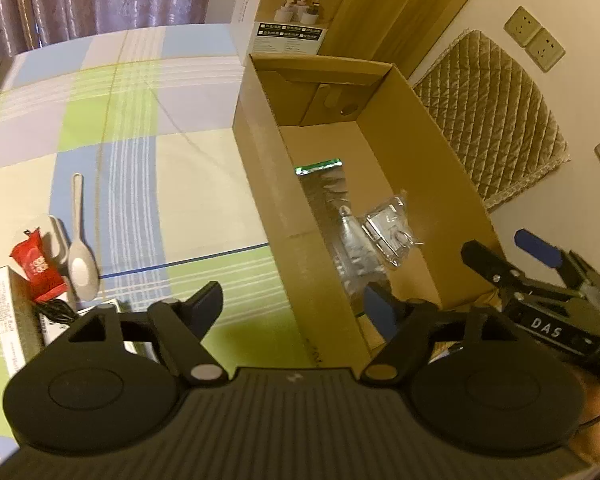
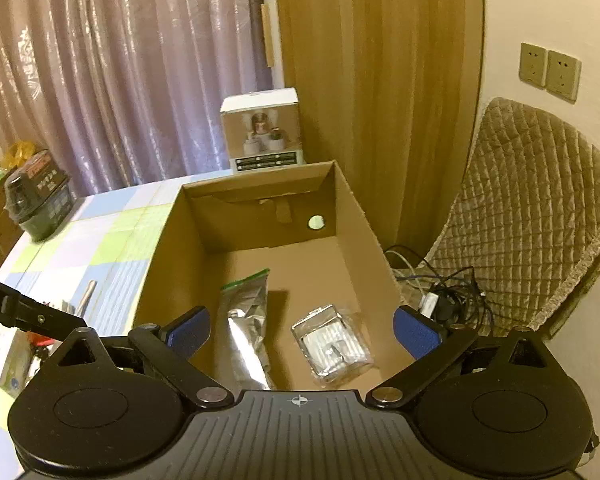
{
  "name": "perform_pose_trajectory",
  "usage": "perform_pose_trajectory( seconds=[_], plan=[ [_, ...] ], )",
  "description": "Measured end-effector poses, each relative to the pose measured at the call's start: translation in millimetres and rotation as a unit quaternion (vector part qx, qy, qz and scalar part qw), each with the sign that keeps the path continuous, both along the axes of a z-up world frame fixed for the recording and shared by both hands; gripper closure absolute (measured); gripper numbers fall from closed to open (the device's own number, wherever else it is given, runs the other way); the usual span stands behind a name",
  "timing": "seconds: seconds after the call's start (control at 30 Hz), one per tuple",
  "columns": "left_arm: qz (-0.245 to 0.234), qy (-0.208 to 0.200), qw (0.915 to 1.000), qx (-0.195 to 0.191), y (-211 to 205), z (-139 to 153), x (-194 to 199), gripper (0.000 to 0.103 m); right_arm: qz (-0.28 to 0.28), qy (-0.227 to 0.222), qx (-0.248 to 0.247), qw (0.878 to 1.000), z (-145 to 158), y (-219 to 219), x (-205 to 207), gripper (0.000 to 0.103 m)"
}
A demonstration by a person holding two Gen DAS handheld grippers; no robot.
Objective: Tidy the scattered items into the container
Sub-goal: 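Release the foil bag with the left tool while the right tool releases the tray into the box, then withdraw both tools from the box back toward the remaining items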
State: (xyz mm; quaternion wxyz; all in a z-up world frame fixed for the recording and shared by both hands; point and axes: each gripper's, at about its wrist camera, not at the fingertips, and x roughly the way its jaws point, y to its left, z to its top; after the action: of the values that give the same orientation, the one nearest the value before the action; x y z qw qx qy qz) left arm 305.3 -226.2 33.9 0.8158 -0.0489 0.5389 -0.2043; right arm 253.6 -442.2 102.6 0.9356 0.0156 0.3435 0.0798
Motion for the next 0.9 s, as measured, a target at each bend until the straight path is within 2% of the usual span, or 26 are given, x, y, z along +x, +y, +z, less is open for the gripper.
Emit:
perform_pose_trajectory(
  seconds=[0.1, 0.17, 0.23, 0.7, 0.9],
  plan=[
    [0.004, -0.005, 1.0000, 0.005, 3.6, -0.1, -6.0, 0.016, 0.001, 0.002, -0.002, 1.000, 2.0, 2.5, -2.7, 0.000],
    [0.006, -0.013, 0.9998, 0.013, 5.3, 0.3, -11.1, 0.005, 0.001, 0.005, -0.002, 1.000, 3.6, 3.3, -4.5, 0.000],
    [0.004, -0.026, 0.9993, 0.026, 6.3, 1.7, -17.2, 0.001, 0.000, 0.008, -0.005, 1.000, 5.4, 4.6, -7.3, 0.000],
    [0.004, -0.041, 0.9968, 0.068, 21.6, 5.2, -50.9, 0.001, 0.004, 0.010, 0.006, 1.000, 25.0, 12.0, -33.6, 0.000],
    [0.008, -0.046, 0.9966, 0.068, 28.8, 8.3, -67.2, 0.001, 0.010, 0.009, 0.008, 1.000, 32.8, 21.5, -47.5, 0.000]
  ],
)
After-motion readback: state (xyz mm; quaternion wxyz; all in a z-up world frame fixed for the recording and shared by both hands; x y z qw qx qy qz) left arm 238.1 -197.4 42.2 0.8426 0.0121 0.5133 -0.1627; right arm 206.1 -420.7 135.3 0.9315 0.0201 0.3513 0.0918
